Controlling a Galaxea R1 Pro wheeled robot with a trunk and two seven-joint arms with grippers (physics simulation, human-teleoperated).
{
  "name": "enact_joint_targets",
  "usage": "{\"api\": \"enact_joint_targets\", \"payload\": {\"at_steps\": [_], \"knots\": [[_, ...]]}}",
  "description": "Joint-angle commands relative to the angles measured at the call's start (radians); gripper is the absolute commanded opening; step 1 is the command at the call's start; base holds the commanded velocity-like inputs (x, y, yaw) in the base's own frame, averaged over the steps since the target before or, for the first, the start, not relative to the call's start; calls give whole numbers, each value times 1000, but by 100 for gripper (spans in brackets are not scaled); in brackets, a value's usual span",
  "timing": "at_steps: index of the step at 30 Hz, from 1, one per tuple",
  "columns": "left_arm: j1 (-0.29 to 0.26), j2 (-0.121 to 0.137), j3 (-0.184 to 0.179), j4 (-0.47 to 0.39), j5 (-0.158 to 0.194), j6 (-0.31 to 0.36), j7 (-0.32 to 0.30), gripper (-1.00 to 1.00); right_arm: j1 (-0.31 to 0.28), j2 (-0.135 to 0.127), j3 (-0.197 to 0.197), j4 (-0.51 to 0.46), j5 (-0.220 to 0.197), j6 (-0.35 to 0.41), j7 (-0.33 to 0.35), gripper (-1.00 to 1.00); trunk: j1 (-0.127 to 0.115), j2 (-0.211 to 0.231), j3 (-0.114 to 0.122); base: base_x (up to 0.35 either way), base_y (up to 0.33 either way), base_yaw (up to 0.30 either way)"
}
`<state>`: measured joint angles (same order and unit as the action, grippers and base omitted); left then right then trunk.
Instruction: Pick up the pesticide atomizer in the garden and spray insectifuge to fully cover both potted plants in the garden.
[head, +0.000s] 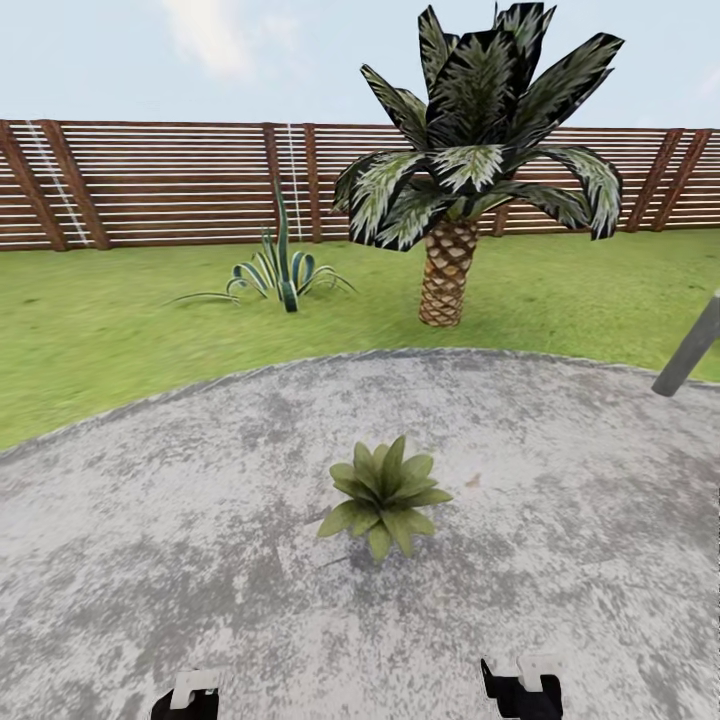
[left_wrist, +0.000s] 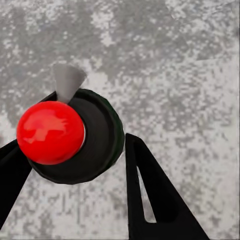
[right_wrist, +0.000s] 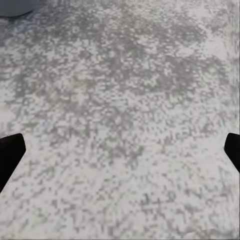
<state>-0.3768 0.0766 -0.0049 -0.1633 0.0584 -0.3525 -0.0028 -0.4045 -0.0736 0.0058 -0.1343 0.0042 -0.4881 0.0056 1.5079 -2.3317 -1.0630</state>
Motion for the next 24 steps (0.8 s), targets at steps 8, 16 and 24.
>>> {"api": "enact_joint_targets", "payload": {"at_steps": [8,16,24], "knots": [[-1,0,-1,1,6,-3,0,-100,-1,0,0,1,0,-3,1,100,0,0,-1,119,-261,0],[-1,0,-1,1,6,-3,0,-100,-1,0,0,1,0,-3,1,100,0,0,-1,62,-270,0],[-1,0,-1,1,6,-2,0,-100,-1,0,0,1,0,-3,1,100,0,0,-1,3,-273,0]]}}
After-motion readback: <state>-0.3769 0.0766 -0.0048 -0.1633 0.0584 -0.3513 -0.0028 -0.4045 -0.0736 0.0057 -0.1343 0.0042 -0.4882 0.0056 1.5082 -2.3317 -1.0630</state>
